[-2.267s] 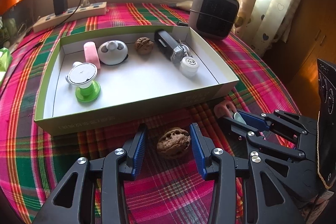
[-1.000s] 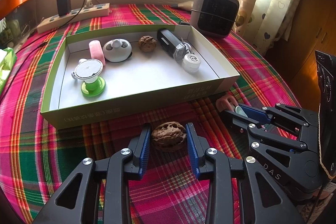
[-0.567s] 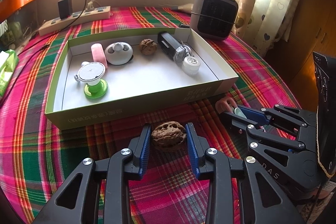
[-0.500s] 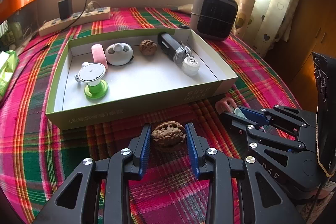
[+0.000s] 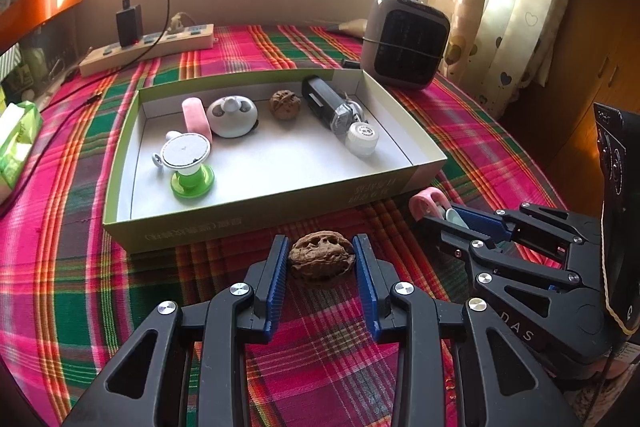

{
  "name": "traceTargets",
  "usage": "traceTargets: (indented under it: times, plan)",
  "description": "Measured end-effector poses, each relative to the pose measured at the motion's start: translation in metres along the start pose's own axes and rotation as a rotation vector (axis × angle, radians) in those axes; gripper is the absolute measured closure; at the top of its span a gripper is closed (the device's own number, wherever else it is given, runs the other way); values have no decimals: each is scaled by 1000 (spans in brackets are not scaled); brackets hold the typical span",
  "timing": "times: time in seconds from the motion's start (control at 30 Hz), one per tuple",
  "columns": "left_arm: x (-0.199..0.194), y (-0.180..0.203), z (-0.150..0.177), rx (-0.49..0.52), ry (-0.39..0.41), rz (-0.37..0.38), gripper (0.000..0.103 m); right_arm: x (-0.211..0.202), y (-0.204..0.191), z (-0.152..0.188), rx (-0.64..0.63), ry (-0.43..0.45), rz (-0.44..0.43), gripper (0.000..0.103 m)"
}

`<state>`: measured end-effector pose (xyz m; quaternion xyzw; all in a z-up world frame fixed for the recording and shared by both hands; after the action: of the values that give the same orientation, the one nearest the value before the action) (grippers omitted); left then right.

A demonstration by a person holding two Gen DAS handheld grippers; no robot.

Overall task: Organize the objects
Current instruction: 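Carry the holder with the right tool while the left tool carries the walnut into the box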

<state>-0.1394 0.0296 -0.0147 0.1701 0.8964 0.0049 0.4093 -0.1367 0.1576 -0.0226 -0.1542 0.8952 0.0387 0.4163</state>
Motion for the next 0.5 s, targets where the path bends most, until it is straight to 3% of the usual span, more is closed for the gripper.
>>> traceTargets:
  times: [0.5]
  plan:
    - [-11, -8, -13, -12, 47, -10, 72, -9, -7, -20, -8, 40, -20, 84]
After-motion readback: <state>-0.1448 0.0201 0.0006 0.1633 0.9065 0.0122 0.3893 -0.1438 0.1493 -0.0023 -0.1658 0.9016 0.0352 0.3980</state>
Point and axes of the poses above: each gripper's, at about its wrist camera, not at the fingertips, and x roughly the way its jaws point, y to its right, z to its underside, the point moved 5 cm from there along x, roughly the way its jaws point, and after that the axes turned 3 degrees about x, right-handed, at the moved point
